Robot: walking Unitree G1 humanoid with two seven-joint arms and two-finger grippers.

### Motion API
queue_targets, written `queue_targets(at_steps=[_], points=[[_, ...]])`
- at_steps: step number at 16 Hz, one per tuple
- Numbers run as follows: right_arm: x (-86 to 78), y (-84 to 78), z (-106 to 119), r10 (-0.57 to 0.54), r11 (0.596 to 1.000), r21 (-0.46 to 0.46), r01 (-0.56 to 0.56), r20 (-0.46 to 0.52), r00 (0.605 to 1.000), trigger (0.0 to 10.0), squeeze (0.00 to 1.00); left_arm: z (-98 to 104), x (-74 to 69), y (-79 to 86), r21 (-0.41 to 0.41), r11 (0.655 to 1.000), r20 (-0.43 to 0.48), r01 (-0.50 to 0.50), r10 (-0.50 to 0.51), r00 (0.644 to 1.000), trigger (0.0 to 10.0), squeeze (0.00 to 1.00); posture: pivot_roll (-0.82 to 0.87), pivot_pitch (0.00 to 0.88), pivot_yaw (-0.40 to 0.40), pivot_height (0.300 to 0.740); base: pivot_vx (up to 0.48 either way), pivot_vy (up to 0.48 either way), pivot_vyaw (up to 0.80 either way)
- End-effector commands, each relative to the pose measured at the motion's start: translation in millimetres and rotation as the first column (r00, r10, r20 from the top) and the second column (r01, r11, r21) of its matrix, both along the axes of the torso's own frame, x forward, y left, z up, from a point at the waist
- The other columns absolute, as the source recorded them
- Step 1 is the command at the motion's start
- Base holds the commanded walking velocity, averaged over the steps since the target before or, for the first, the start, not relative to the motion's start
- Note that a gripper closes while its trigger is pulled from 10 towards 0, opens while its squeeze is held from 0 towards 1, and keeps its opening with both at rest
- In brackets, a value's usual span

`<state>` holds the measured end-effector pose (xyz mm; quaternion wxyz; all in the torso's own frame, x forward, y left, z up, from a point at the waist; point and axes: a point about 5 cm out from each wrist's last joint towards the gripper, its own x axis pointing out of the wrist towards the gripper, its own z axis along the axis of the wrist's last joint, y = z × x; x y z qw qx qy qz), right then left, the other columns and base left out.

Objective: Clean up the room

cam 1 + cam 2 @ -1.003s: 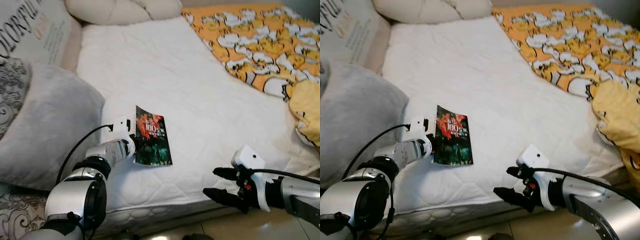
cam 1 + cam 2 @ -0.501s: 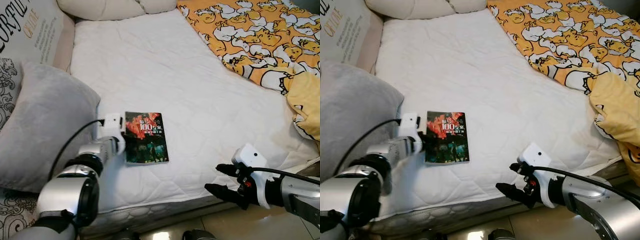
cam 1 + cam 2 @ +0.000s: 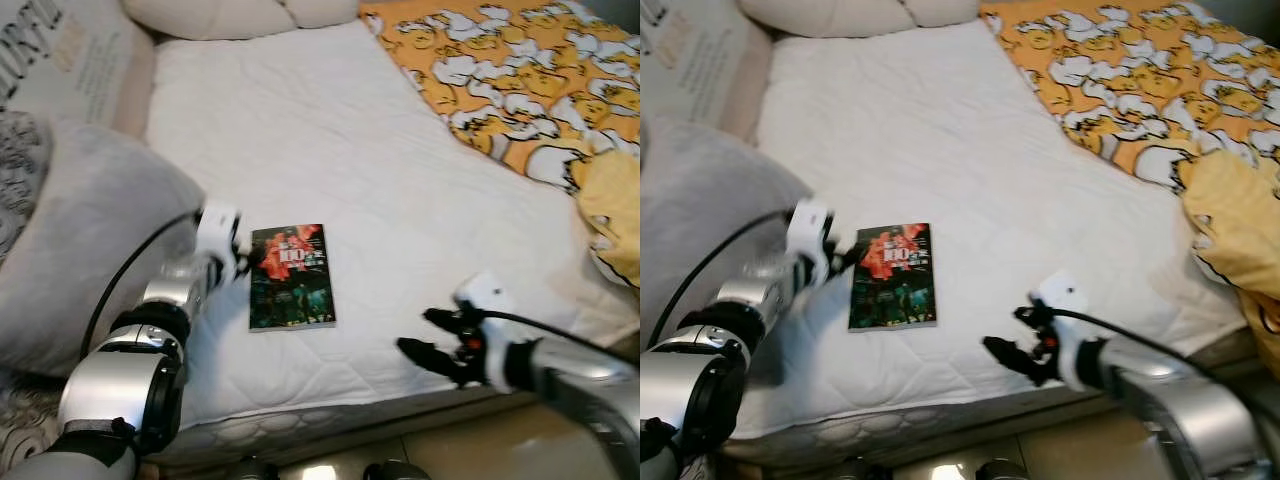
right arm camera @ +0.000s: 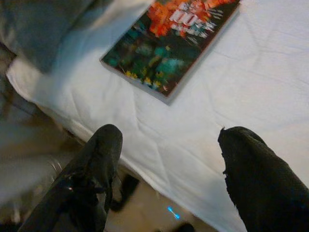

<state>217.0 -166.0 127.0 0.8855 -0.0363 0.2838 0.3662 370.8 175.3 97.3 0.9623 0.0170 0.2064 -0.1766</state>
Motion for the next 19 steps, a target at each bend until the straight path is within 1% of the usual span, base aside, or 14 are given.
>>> queue_targets(at_steps=[1,2,3,4,5,7,8,9,10,11,13,14,16,19], points=[[3.7,0.6,-3,-0.031,1.0,-0.002,0.031,0.012,0.999,10.0,0.0,8,1.8,-6.5,-0.001,0.998,0.056,0.063,-0.063,0.996,10.0,1.0,-0.16,0.0,0.01,0.74,0.0,0.0,0.0],[10.4,3.0,-9,-0.112,0.994,0.014,0.112,0.029,0.993,10.0,0.0,13,0.2,-12.4,-0.038,0.996,0.108,0.08,-0.076,0.991,10.0,1.0,-0.14,0.0,0.002,0.74,0.0,0.0,0.0],[17.4,4.0,-17,-0.215,0.977,0.003,0.215,0.046,0.976,10.0,0.0,17,-4.7,-15.0,-0.028,0.997,0.17,0.065,-0.059,0.984,10.0,1.0,-0.13,0.0,0.004,0.74,0.0,0.0,0.0],[20.6,5.1,-23,-0.28,0.96,-0.003,0.28,0.036,0.959,10.0,0.0,22,-13.0,-15.7,-0.027,0.999,0.243,0.035,-0.027,0.97,10.0,1.0,-0.13,0.0,0.007,0.74,0.0,0.0,0.0],[22.2,6.5,-25,-0.303,0.953,0.001,0.303,0.038,0.952,10.0,0.0,23,-19.3,-14.9,-0.034,0.999,0.273,0.004,0.006,0.962,10.0,1.0,-0.13,0.0,0.008,0.74,0.0,0.0,0.0],[28.5,6.0,-28,-0.373,0.927,-0.007,0.375,0.085,0.924,10.0,0.0,26,-36.1,-14.9,-0.023,0.999,0.325,-0.023,0.029,0.945,10.0,1.0,-0.11,0.0,0.002,0.74,0.0,0.0,0.0],[33.6,2.9,-30,-0.432,0.898,-0.028,0.44,0.133,0.892,10.0,0.0,29,-55.1,-15.3,-0.034,0.998,0.338,-0.052,0.06,0.939,10.0,1.0,-0.1,0.0,0.0,0.74,0.0,-0.259,0.0],[36.6,3.3,-31,-0.438,0.889,-0.055,0.454,0.185,0.88,10.0,0.0,31,-67.9,-14.8,-0.042,0.996,0.332,-0.077,0.087,0.939,10.0,1.0,-0.09,0.0,0.001,0.74,0.0,-0.315,0.0],[38.1,6.8,-32,-0.414,0.893,-0.087,0.443,0.23,0.881,10.0,0.0,30,-81.0,-13.3,-0.03,0.994,0.32,-0.106,0.11,0.941,10.0,1.0,-0.08,0.0,0.003,0.74,0.0,-0.315,0.0],[38.3,8.1,-32,-0.406,0.895,-0.091,0.437,0.238,0.882,10.0,0.0,29,-84.2,-12.8,-0.032,0.993,0.314,-0.116,0.12,0.942,10.0,1.0,-0.08,0.0,0.001,0.74,0.0,-0.375,0.0],[37.3,14.6,-35,-0.413,0.899,-0.054,0.434,0.221,0.884,10.0,0.0,21,-102.7,-3.9,-0.008,0.982,0.279,-0.187,0.182,0.943,10.0,1.0,-0.07,0.0,-0.009,0.74,0.0,-0.439,0.0],[37.1,16.0,-35,-0.409,0.901,-0.052,0.43,0.225,0.884,10.0,0.0,20,-105.7,-1.8,-0.003,0.98,0.275,-0.199,0.192,0.942,10.0,1.0,-0.07,0.0,-0.009,0.74,0.0,-0.454,0.0],[39.1,17.6,-35,-0.388,0.904,-0.071,0.421,0.274,0.88,10.0,0.0,15,-116.3,4.7,0.023,0.973,0.238,-0.231,0.219,0.946,10.0,1.0,-0.07,0.0,-0.009,0.74,0.0,-0.452,0.0],[42.6,12.8,-37,-0.413,0.89,-0.077,0.449,0.277,0.867,10.0,0.0,21,-114.3,4.1,0.041,0.969,0.244,-0.243,0.226,0.943,10.0,1.0,-0.06,0.0,-0.02,0.74,0.0,-0.458,0.0]])
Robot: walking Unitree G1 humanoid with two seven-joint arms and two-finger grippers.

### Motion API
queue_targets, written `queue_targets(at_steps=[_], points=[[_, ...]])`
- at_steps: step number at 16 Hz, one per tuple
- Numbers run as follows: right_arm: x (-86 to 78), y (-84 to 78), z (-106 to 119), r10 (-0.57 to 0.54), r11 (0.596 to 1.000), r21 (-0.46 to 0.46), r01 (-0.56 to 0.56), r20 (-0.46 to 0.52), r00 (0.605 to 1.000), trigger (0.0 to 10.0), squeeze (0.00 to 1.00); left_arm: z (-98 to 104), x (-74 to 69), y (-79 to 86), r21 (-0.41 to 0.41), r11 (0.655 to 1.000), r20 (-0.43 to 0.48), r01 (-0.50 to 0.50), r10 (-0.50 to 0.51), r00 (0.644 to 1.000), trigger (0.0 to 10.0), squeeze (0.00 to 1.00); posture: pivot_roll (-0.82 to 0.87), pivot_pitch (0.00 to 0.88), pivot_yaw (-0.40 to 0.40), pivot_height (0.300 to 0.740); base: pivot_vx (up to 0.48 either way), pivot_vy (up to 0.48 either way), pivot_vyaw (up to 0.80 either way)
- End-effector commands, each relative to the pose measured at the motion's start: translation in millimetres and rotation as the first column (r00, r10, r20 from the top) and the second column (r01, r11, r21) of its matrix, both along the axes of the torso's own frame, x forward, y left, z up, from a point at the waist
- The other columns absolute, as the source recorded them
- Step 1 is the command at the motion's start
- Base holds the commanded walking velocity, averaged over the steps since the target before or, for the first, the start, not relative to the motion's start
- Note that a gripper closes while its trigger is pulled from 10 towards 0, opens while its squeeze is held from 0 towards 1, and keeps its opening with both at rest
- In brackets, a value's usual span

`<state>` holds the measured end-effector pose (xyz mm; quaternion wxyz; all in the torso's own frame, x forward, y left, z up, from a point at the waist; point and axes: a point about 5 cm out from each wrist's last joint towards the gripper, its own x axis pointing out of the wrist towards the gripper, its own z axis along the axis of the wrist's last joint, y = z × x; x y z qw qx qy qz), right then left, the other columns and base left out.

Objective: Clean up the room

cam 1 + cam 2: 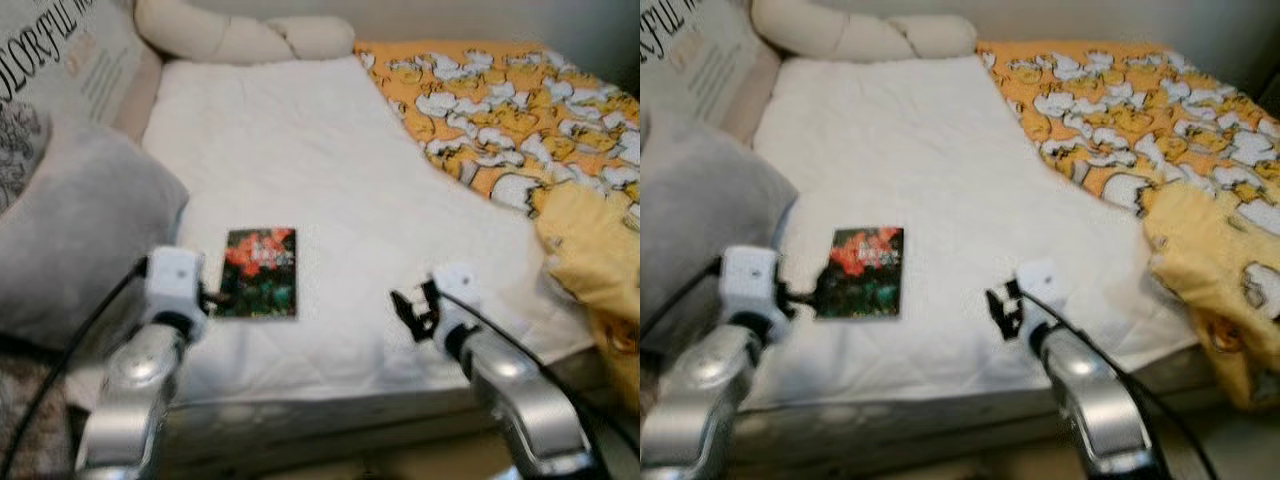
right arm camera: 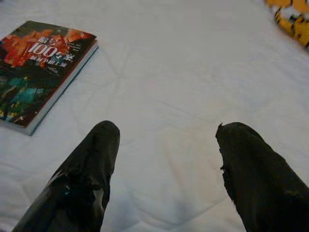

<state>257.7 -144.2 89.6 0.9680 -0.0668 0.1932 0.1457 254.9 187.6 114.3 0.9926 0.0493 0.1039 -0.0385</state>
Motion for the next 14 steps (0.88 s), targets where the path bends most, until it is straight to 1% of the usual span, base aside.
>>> queue_targets(at_steps=[1,4,7,9,12,14], points=[[1.7,-9.8,-1.1,-0.021,0.999,-0.039,0.021,0.005,1.0,10.0,0.0,5.1,1.3,-9.5,-0.01,1.0,0.011,0.023,-0.023,1.0,10.0,1.0,-0.06,0.0,-0.019,0.74,0.0,-0.458,0.0],[2.3,-10.1,-1.1,-0.025,0.999,-0.031,0.026,0.014,1.0,10.0,0.0,6.1,1.4,-11.4,-0.025,0.999,0.008,0.021,-0.02,1.0,10.0,1.0,-0.06,0.0,-0.018,0.74,0.0,-0.456,0.0],[1.2,-15.2,-2.8,-0.072,0.997,0.013,0.072,0.025,0.997,10.0,0.0,6.3,0.5,-11.4,-0.022,1.0,0.003,0.001,-0.001,1.0,10.0,1.0,-0.06,0.0,-0.019,0.74,0.0,-0.458,0.0],[-0.1,-18.3,-4.6,-0.084,0.996,0.004,0.084,0.024,0.996,10.0,0.0,5.4,-0.4,-10.7,-0.014,1.0,-0.004,-0.002,0.002,1.0,10.0,1.0,-0.06,0.0,-0.018,0.74,0.0,-0.458,0.0],[0.2,-18.7,-4.7,-0.094,0.996,0.008,0.094,0.031,0.995,10.0,0.0,5.7,-1.4,-10.9,-0.006,1.0,-0.006,0.0,0.0,1.0,10.0,1.0,-0.06,0.0,-0.015,0.74,0.0,-0.449,0.0],[0.3,-18.7,-4.5,-0.096,0.995,0.009,0.096,0.034,0.995,10.0,0.0,5.8,-1.8,-11.2,-0.014,1.0,-0.007,0.003,-0.003,1.0,10.0,1.0,-0.06,0.0,-0.013,0.74,0.0,-0.437,0.0]])
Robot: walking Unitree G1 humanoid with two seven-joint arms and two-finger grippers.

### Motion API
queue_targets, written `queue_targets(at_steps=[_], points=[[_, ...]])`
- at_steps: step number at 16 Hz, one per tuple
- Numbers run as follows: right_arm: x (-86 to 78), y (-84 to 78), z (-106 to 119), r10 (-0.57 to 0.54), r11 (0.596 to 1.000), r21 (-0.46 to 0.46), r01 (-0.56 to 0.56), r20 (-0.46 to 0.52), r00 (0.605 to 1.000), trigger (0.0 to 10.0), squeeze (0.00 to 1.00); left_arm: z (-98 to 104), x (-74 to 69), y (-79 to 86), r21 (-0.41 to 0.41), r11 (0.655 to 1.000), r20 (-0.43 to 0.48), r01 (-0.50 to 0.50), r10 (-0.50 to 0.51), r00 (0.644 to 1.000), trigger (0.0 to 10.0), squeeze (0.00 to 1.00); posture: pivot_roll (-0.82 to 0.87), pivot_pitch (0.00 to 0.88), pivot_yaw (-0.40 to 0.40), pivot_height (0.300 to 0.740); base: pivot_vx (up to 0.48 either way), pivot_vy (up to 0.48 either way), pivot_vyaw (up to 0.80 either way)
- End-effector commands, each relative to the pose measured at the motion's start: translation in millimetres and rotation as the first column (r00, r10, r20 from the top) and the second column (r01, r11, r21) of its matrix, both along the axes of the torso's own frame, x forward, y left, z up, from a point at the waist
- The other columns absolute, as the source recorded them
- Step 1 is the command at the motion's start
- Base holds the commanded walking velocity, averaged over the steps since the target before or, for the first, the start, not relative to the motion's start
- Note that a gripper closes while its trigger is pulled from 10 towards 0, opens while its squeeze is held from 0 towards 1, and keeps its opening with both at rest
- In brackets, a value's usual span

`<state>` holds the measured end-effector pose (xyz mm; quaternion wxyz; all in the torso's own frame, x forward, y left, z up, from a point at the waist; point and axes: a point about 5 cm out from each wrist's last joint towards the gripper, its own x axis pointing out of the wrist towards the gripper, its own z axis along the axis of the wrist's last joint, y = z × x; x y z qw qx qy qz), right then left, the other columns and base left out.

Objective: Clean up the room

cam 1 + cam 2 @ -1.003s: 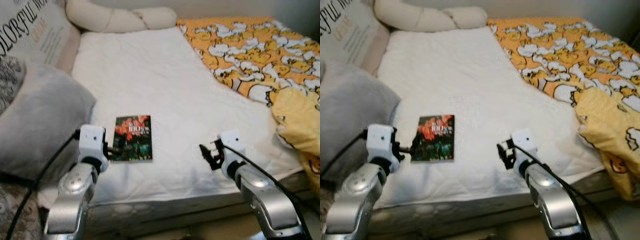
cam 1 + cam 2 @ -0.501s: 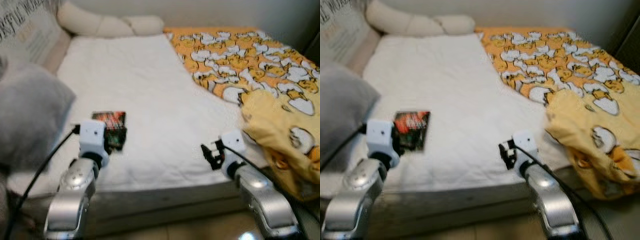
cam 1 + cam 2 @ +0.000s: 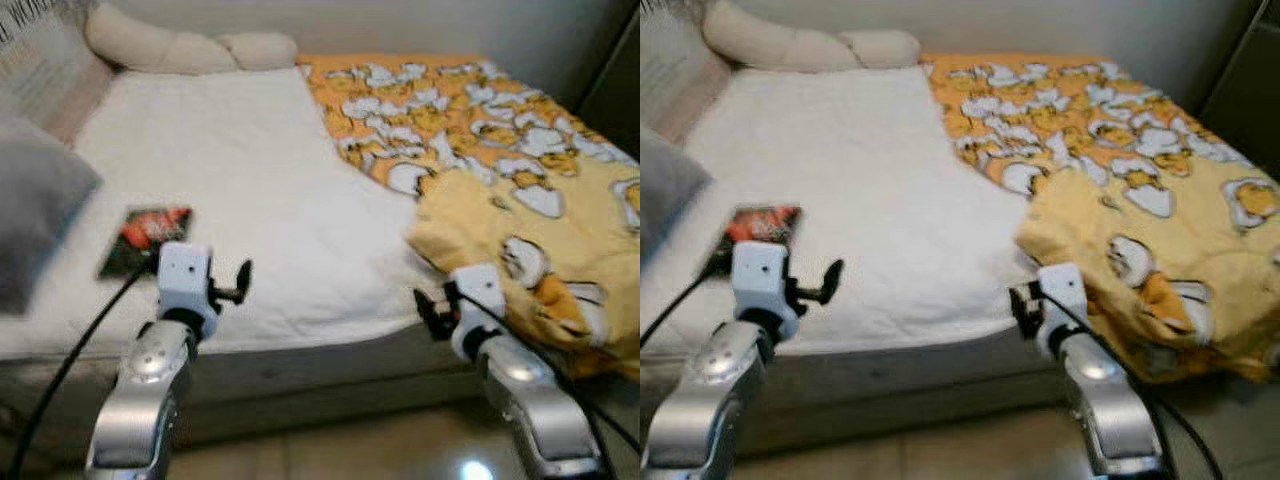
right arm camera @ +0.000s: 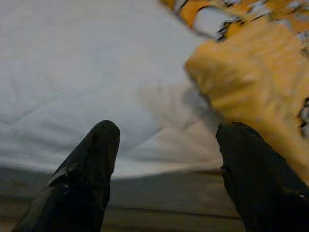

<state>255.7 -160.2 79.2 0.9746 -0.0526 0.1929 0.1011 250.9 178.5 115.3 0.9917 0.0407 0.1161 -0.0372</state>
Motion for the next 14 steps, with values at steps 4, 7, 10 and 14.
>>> queue_targets(at_steps=[4,7,10,14], points=[[4.4,-2.7,7,-0.002,1.0,-0.009,0.003,0.036,0.999,10.0,0.0,8,4.2,-0.6,-0.019,0.999,0.034,-0.025,0.026,0.999,10.0,1.0,-0.06,0.0,-0.013,0.74,0.0,-0.217,0.0],[6.5,0.5,10,0.031,1.0,-0.007,-0.031,0.05,0.998,10.0,0.0,12,7.1,1.2,0.017,1.0,0.077,-0.001,0.0,0.997,10.0,1.0,-0.07,0.0,-0.01,0.74,0.0,0.0,0.0],[8.4,6.7,14,0.074,0.997,0.0,-0.075,0.073,0.995,10.0,0.0,14,7.2,0.8,-0.022,1.0,0.088,0.016,-0.014,0.996,10.0,1.0,-0.07,0.0,-0.007,0.74,0.0,0.0,0.0],[7.9,17.1,15,0.168,0.985,-0.048,-0.165,0.075,0.983,10.0,0.0,15,10.1,0.0,-0.021,0.999,0.098,0.032,-0.03,0.995,10.0,1.0,-0.07,0.0,-0.003,0.74,0.307,0.0,0.0]])
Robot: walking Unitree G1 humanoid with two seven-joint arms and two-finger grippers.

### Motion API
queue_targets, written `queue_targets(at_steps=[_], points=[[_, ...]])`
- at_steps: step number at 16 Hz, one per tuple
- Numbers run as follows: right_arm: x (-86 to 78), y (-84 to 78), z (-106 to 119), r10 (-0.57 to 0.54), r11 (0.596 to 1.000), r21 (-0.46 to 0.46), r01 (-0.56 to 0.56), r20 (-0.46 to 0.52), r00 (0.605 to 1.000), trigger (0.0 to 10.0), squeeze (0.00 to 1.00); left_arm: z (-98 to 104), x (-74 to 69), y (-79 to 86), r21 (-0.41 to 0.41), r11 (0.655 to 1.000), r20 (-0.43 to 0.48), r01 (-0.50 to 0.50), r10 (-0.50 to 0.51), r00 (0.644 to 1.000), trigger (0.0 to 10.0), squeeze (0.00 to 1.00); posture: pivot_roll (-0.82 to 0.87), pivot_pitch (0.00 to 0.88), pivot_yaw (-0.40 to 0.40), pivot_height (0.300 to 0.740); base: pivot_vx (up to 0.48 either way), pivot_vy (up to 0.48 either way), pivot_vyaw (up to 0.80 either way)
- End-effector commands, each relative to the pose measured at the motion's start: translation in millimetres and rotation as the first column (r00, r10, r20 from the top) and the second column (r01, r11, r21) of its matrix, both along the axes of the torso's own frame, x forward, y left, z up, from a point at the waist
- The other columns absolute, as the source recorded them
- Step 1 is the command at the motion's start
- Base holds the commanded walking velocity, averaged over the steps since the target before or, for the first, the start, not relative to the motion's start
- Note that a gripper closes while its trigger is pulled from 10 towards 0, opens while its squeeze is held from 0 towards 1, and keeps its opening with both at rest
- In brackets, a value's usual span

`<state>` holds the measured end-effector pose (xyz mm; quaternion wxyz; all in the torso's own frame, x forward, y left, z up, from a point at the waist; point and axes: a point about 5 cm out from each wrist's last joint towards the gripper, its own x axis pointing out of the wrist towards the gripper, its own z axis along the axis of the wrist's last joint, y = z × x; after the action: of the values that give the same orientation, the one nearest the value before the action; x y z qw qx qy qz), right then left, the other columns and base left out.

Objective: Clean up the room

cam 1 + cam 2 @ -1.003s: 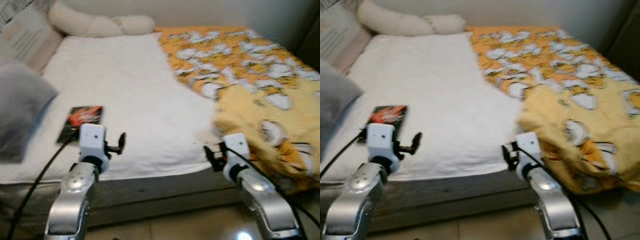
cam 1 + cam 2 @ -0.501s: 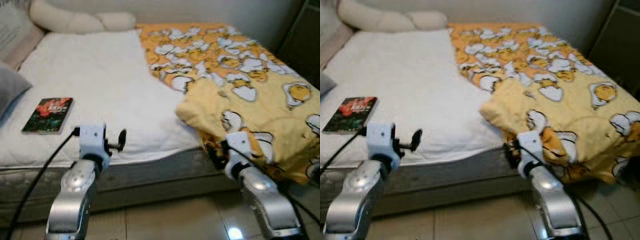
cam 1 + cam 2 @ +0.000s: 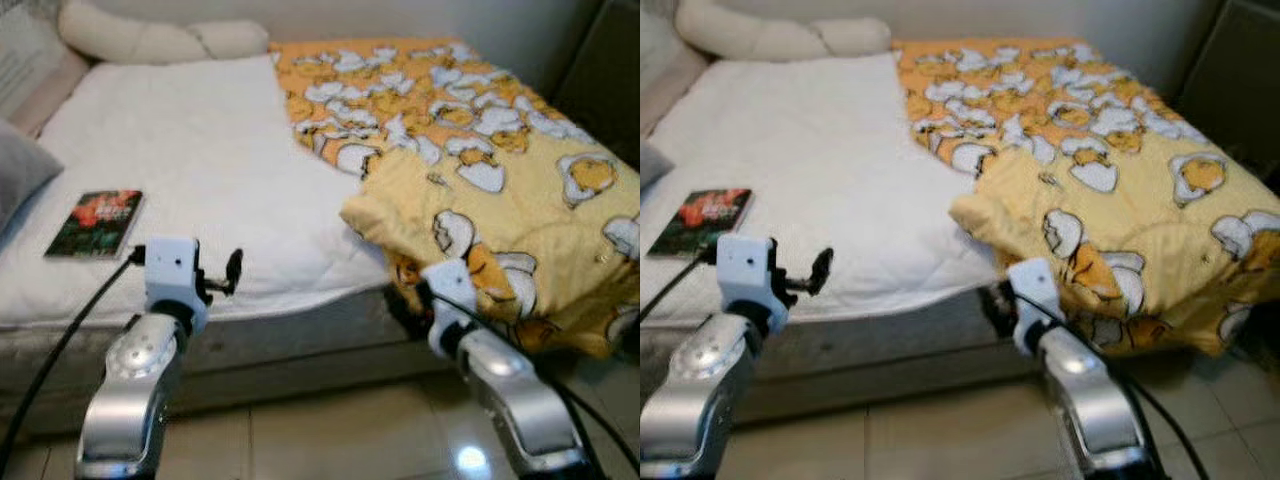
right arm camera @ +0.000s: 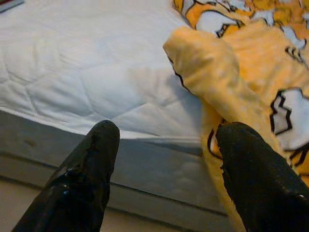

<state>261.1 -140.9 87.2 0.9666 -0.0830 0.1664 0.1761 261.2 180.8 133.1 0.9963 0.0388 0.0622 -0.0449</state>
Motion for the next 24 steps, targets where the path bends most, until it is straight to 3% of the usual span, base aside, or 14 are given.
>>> queue_targets(at_steps=[1,4,16,20,24], points=[[3.5,-2.7,6,-0.011,1.0,-0.021,0.012,0.033,0.999,10.0,0.0,-2,0.0,-2.9,-0.014,1.0,-0.005,0.02,-0.02,1.0,10.0,1.0,-0.07,0.0,-0.004,0.74,0.352,0.0,0.51],[4.8,-4.2,6,-0.014,0.999,-0.043,0.016,0.041,0.999,10.0,0.0,-2,0.3,-2.9,-0.017,1.0,-0.004,0.025,-0.025,1.0,10.0,1.0,-0.07,0.0,-0.004,0.74,0.372,0.0,0.7],[5.6,-4.9,3,0.0,0.999,-0.039,0.001,0.033,0.999,10.0,0.0,-5,1.4,-4.1,0.02,0.998,-0.018,0.052,-0.052,0.999,10.0,1.0,-0.06,0.0,-0.001,0.74,0.378,0.0,0.0],[0.6,1.3,3,0.063,0.997,0.037,-0.063,-0.01,0.998,10.0,0.0,-6,-0.6,-6.7,0.023,0.997,-0.035,0.069,-0.068,0.997,10.0,1.0,-0.05,0.0,-0.005,0.74,0.165,0.0,0.0],[-0.2,5.1,-8,0.088,0.993,0.081,-0.08,-0.106,0.99,10.0,0.0,-13,-9.8,-24.0,0.034,0.962,-0.087,0.271,-0.268,0.96,10.0,1.0,-0.06,0.0,0.003,0.74,0.0,0.0,0.0]])
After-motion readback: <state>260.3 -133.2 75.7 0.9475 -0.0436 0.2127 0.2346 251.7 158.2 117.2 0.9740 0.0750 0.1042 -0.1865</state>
